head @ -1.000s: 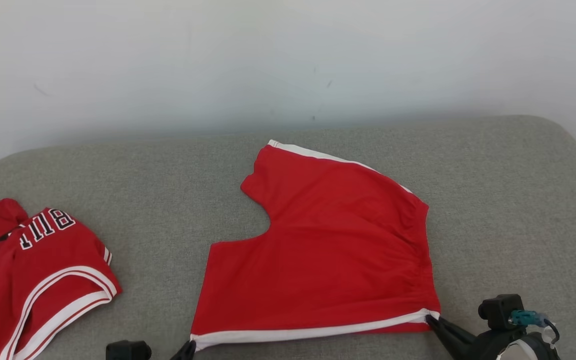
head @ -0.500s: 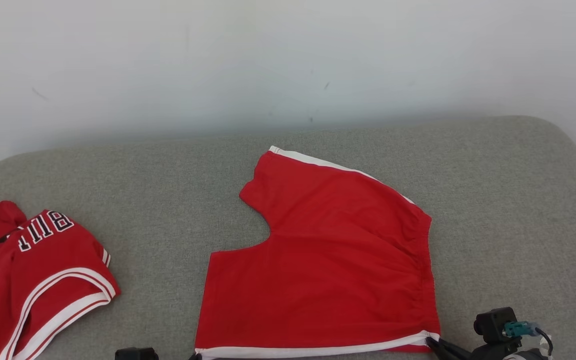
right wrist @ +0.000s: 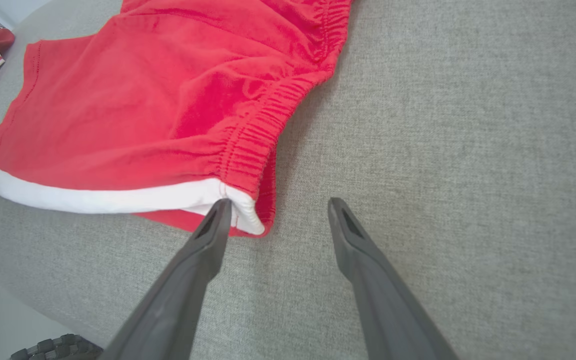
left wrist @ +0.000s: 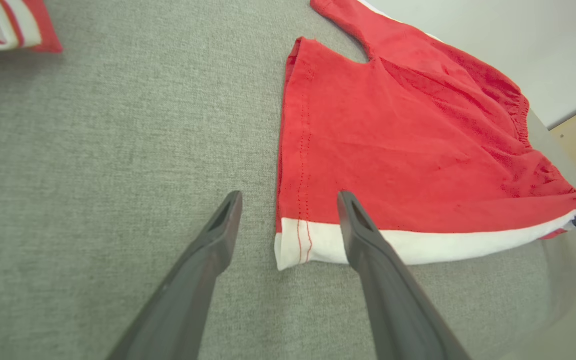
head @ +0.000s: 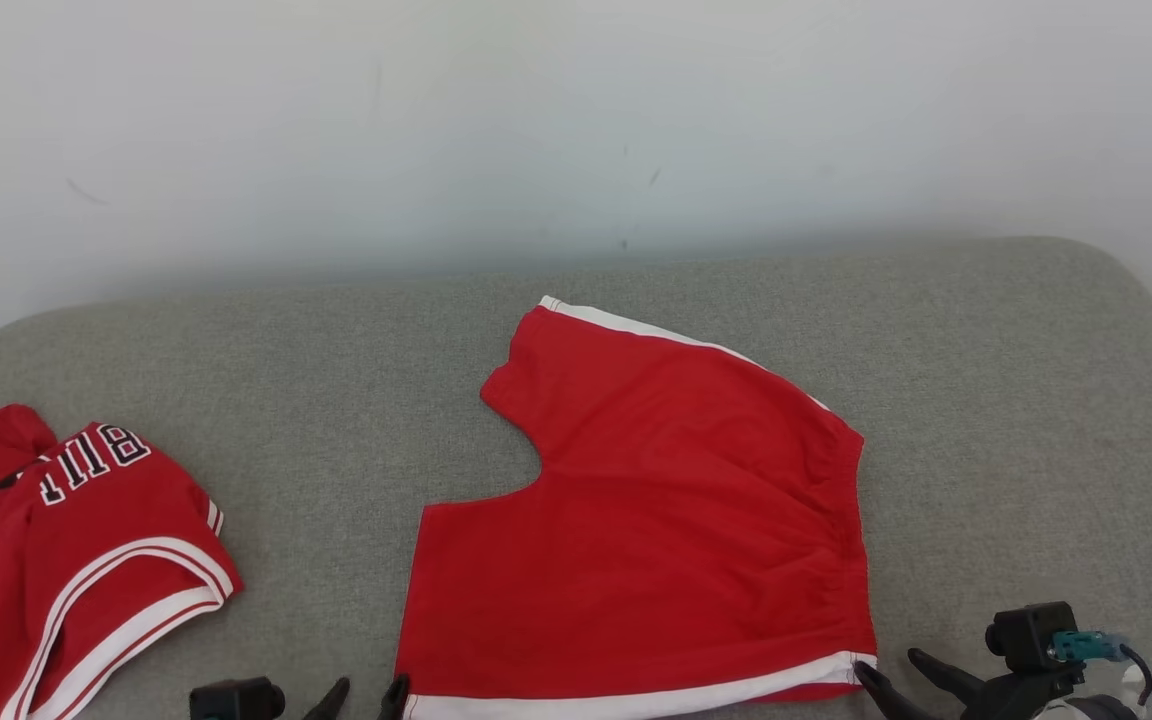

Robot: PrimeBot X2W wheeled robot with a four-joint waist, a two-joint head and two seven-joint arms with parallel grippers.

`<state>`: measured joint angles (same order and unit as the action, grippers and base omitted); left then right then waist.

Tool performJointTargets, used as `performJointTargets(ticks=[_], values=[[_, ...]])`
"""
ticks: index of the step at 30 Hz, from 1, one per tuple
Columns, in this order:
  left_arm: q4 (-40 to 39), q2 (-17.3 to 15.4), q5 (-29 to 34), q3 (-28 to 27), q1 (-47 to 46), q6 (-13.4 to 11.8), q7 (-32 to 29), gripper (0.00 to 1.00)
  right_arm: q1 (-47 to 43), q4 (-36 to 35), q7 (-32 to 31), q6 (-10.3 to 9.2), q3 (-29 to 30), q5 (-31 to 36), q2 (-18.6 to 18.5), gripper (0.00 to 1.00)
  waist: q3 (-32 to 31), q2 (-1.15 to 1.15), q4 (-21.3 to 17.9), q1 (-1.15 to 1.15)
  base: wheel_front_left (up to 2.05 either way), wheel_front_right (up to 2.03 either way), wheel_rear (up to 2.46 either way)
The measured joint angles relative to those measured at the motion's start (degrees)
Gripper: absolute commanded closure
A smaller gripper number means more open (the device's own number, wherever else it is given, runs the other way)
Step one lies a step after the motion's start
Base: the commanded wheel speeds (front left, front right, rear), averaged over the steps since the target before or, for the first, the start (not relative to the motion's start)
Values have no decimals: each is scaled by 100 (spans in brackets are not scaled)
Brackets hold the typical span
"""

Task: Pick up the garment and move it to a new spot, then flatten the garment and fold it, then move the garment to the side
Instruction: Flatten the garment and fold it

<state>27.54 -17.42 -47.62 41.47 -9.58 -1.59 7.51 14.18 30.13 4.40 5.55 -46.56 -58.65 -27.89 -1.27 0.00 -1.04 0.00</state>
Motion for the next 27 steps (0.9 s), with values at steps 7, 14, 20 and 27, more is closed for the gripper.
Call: performJointTargets(ticks=[7,14,20,27], values=[[-301,-179,-27,-245,23,-136,205,0,-110,-487,-81,-105,75,-37,-311,0,-20,0,-39,0,0,0,0],[-637,-255,59,-557,27,-354,524,0,-97,-1011,374,-321,485,-34,-441,0,-32,0,-99,0,0,0,0],[-793,-268,337,-914,39,-501,653,0,-62,-1193,883,-635,886,49,-445,0,-42,0,-157,0,0,0,0],[-906,-259,490,-1384,248,-553,684,0,-72,-1362,982,-1011,1185,321,-437,0,-38,0,-190,0,0,0,0]])
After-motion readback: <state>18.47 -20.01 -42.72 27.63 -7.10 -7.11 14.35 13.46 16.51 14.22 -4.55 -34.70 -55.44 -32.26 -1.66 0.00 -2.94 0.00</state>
